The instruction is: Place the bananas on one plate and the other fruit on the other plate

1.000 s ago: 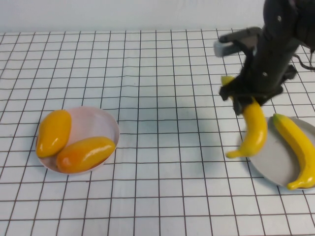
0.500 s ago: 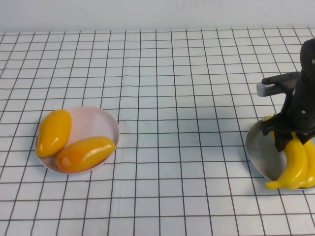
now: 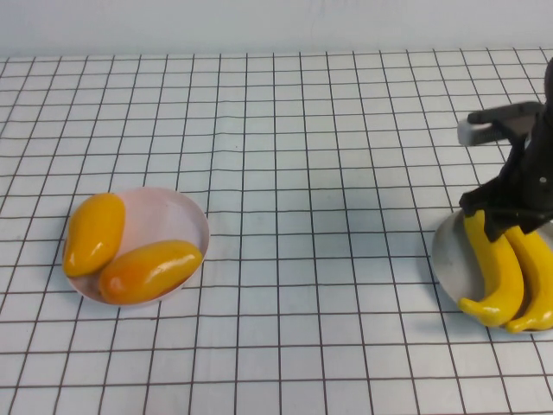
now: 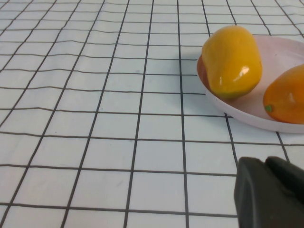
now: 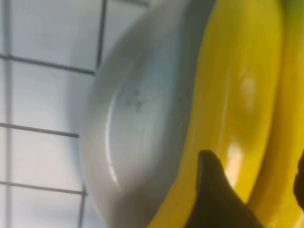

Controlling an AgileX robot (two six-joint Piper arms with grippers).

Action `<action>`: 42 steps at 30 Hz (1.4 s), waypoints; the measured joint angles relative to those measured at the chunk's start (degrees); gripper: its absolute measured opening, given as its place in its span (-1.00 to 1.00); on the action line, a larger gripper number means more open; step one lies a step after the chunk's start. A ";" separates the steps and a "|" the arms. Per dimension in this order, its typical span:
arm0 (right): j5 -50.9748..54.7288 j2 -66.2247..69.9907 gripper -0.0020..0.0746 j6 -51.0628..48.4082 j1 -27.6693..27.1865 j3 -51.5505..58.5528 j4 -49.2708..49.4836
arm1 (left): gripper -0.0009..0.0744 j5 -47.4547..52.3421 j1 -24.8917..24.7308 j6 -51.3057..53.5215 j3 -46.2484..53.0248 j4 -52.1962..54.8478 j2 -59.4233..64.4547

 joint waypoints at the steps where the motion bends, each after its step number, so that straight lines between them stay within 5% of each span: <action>1: -0.61 -1.85 -0.13 0.00 0.00 0.09 0.51 | -0.98 0.00 0.00 0.00 0.00 0.00 0.00; 17: -23.87 -55.48 -0.94 -21.87 0.00 24.31 25.44 | -0.98 0.00 0.00 0.00 0.00 0.00 0.00; 25: -28.51 -79.87 -0.98 -22.47 -0.02 39.43 21.57 | -0.98 0.00 0.00 0.00 0.00 0.00 0.00; 31: -28.77 -93.61 -0.99 -14.16 -0.12 47.19 12.97 | -0.98 0.00 0.00 0.00 0.00 0.00 0.00; 42: -44.30 -96.64 -0.99 -11.95 -0.12 63.98 11.53 | -0.98 0.00 0.00 0.00 0.00 0.00 0.00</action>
